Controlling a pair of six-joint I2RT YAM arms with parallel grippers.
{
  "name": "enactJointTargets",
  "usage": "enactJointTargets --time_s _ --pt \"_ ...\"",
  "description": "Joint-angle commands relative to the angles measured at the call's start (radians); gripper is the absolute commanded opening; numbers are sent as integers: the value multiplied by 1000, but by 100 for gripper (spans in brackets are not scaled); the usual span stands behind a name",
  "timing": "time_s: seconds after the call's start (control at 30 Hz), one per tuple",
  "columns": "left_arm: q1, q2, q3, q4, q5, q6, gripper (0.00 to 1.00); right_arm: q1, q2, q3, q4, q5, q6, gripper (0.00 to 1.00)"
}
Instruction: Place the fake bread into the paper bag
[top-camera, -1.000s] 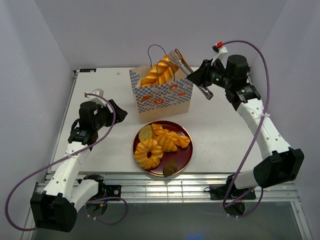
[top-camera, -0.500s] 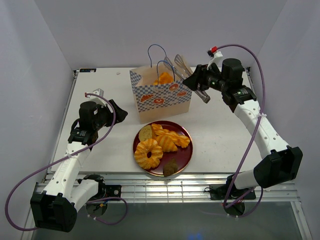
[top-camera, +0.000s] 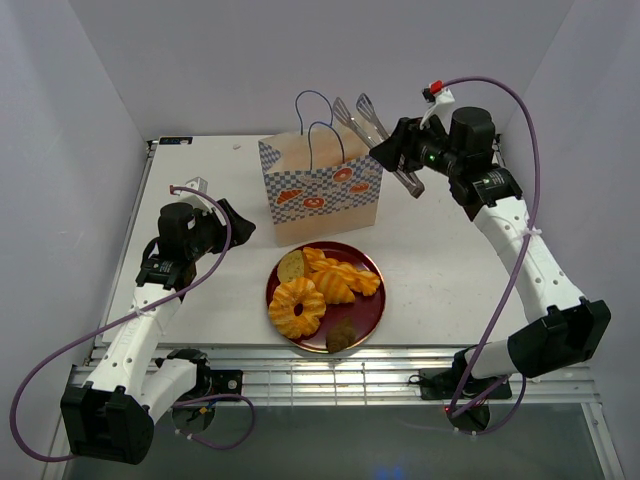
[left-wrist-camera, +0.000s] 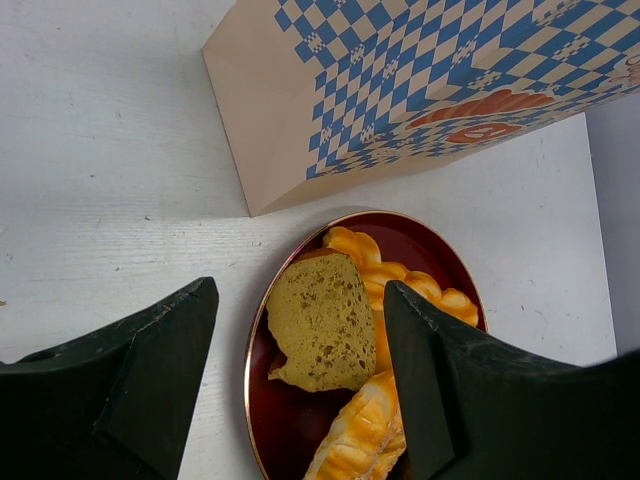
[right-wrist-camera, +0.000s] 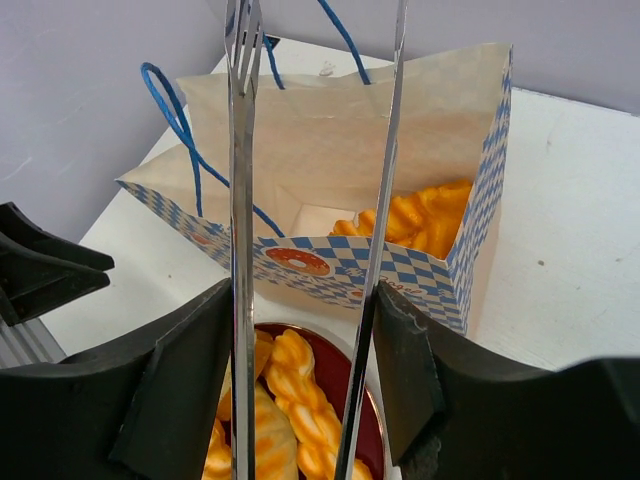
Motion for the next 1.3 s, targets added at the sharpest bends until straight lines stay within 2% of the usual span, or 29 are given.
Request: enactJointTargets --time_s 0.0,0.27,0.63,1.0,1.27 --pt "-4 -8 3 19 11 -2 78 -5 -45 59 -5 47 -19 61" --pt "-3 -5 3 19 8 -2 78 -14 -97 44 -54 59 -17 61" --pt "-4 -5 5 19 1 3 78 -12 -325 -79 -183 24 -40 61" --pt "-4 -5 8 11 -16 12 78 1 -618 -459 -251 -142 -17 57" --pt "-4 0 11 8 -19 23 78 61 -721 -715 -257 -189 -6 56"
